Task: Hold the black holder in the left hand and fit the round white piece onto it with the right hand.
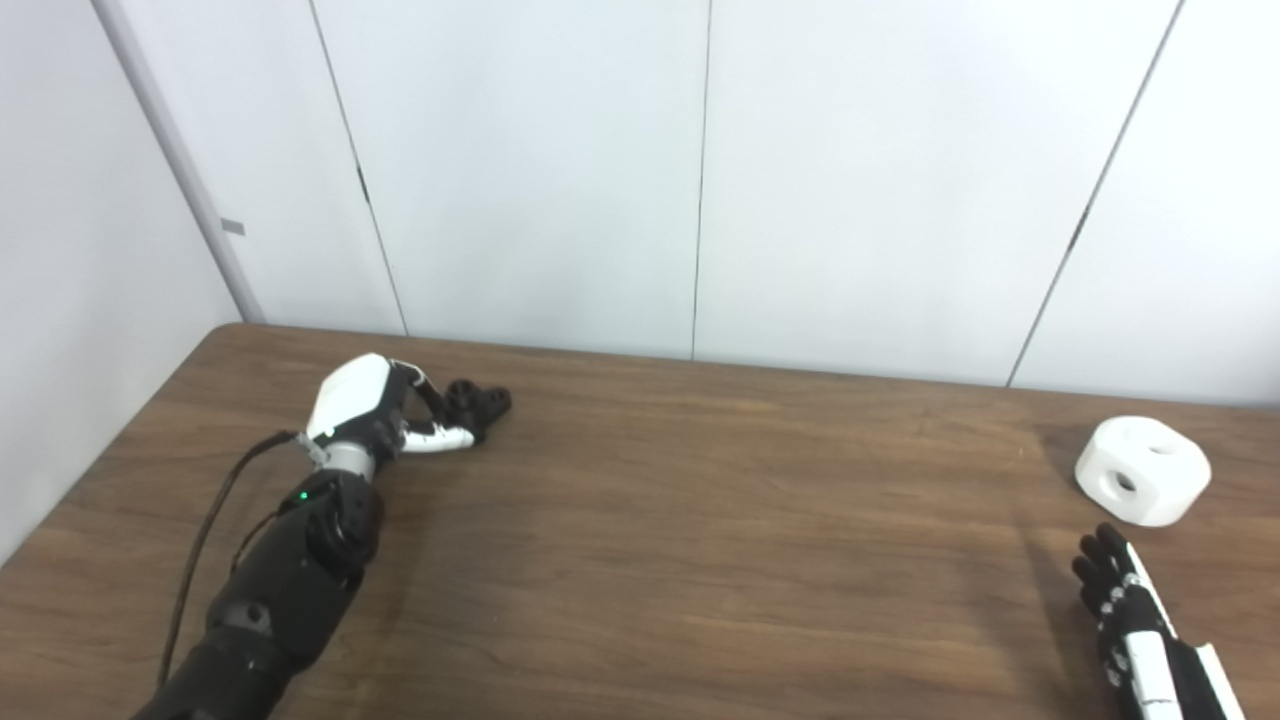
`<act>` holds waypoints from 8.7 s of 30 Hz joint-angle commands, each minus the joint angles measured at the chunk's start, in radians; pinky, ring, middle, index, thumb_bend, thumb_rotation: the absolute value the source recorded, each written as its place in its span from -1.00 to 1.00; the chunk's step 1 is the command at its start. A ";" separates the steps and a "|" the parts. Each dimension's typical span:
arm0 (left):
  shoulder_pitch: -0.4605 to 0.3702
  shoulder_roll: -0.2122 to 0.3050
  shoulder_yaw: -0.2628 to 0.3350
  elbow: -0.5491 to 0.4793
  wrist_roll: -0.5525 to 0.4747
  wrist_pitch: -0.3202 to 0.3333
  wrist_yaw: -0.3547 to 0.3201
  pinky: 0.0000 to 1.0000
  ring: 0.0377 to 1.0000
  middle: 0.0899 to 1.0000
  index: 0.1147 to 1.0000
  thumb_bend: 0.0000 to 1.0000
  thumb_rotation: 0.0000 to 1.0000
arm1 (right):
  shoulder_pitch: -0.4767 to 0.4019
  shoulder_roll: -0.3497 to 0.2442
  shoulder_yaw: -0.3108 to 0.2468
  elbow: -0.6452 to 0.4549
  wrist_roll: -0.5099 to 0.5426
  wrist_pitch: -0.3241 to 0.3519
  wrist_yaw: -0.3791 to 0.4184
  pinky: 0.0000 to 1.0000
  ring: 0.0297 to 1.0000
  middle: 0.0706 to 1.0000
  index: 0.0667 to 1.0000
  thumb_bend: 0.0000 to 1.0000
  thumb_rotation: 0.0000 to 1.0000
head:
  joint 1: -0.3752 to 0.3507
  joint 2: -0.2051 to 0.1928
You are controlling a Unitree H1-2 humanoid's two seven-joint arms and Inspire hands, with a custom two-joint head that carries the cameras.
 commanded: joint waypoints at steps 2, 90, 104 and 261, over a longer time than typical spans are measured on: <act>0.003 0.020 -0.022 -0.069 0.030 -0.021 -0.033 0.93 0.77 0.53 -0.16 0.04 -0.90 | 0.060 0.062 0.032 0.080 -0.005 -0.024 -0.023 1.00 0.91 0.91 0.95 0.17 0.92 | -0.003 0.003; 0.426 -0.137 -0.178 -0.618 0.270 -0.192 -0.240 0.76 0.63 0.47 -0.17 0.04 -0.91 | -0.187 0.015 -0.008 -0.284 -0.508 0.481 -0.279 0.97 0.87 0.78 0.38 0.61 -0.32 | -0.458 0.119; 0.429 -0.136 -0.162 -0.612 0.263 -0.214 -0.262 0.74 0.64 0.47 -0.17 0.04 -0.90 | -0.325 -0.073 -0.026 -0.127 -0.563 0.511 -0.284 0.86 0.93 0.92 0.43 0.64 -0.38 | -0.481 0.116; 0.426 -0.179 -0.187 -0.565 0.291 -0.232 -0.259 0.72 0.64 0.46 -0.17 0.04 -0.90 | -0.491 -0.195 0.062 -0.208 -0.893 0.556 0.378 0.73 0.78 0.69 -0.10 0.05 -0.71 | -0.390 0.137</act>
